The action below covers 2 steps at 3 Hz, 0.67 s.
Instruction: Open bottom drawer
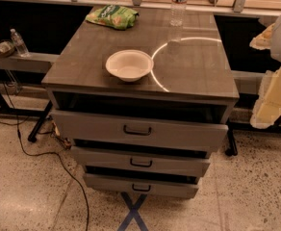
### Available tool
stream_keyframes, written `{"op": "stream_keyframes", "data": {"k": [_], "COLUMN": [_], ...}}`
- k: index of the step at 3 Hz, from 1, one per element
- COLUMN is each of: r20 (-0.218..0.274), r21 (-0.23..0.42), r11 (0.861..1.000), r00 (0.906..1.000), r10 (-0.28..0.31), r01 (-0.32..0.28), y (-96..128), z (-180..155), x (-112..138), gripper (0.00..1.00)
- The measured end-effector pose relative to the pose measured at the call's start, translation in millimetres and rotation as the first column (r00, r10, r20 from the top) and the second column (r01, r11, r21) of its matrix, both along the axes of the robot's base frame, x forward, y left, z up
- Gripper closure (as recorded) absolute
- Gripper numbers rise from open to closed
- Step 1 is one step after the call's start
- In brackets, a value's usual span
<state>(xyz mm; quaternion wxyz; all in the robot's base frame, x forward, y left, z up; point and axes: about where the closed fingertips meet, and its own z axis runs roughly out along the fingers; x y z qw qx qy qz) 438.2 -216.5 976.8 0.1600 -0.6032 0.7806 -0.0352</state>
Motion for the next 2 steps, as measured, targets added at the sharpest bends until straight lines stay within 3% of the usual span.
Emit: {"op": "stream_keyframes", "data": {"k": [1, 2], "r20": [0.000, -0.015], "r21": [0.000, 0.034], "r11": [1.000, 0.999], "r00": [1.0000, 0.9999], "r10": [0.000, 0.009], "r01": [0.000, -0.008], "y": [-0.1, -21.2], "z": [-0.1, -26.0], "x": [0.0, -8.7], "gripper": [0.00, 0.00]}}
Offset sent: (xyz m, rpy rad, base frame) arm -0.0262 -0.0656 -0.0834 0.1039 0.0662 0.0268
